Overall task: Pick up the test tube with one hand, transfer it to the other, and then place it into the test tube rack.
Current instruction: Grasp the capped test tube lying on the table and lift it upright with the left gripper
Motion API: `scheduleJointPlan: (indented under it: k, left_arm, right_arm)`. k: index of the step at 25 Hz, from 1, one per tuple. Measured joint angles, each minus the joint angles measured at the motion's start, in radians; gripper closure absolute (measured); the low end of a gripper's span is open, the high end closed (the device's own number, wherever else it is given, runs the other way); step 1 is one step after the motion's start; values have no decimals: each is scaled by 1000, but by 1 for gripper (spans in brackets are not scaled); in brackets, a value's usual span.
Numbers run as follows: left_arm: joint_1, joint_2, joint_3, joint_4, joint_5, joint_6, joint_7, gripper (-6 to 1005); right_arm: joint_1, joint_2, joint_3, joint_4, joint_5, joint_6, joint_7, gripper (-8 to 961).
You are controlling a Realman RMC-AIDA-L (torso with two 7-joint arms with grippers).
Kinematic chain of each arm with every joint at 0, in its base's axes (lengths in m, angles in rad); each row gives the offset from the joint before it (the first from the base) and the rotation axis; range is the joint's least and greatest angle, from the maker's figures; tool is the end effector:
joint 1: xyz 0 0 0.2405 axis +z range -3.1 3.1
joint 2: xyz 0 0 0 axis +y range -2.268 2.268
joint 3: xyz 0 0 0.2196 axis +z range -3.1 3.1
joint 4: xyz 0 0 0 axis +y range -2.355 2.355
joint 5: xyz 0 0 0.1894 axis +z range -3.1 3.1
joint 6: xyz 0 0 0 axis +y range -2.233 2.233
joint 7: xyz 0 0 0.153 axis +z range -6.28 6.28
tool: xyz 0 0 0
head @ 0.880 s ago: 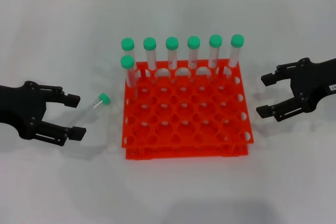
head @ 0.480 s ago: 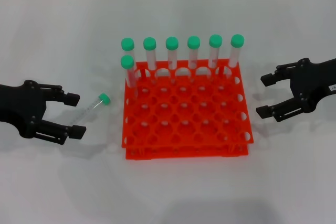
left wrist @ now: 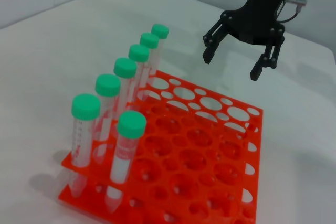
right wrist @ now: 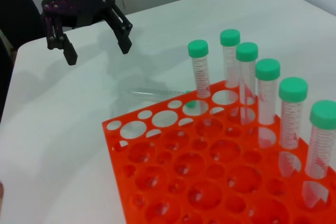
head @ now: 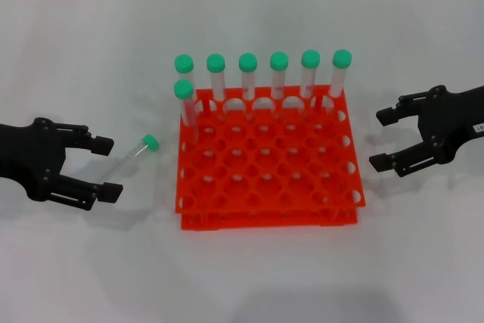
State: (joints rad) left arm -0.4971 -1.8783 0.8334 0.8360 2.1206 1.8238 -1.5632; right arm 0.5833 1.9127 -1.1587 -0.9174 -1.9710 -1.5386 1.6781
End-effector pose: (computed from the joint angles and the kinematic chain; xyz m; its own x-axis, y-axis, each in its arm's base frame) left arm -0.2411 0.2781 0.0755 0.9030 0.3859 0.1889 0.3980 -0.9169 -0.0292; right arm 0.1892 0.3221 0.0344 0.9569 -0.2582 -0.1331 -0.2736 -0.9551 -0.1140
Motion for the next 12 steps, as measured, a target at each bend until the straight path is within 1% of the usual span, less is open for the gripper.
scheduleJointPlan:
  k: [5,7,11,12]
  left_arm:
    - [0,-4,-1,29,8,-1,-35,124]
    - [3,-11,1,64,18,-1,-59,125]
    - [5,-35,3,152,69,6,-118,125]
    - [5,-35,3,152,69,6,-118,125]
  right_arm:
    - [0,4,1,0,-1,21,0,83]
    - [0,4,1,0,-1,22,0,83]
    - [0,4,-2,0,-2,22,0,83]
    - [-1,5,-1,0,-2,22,0,83]
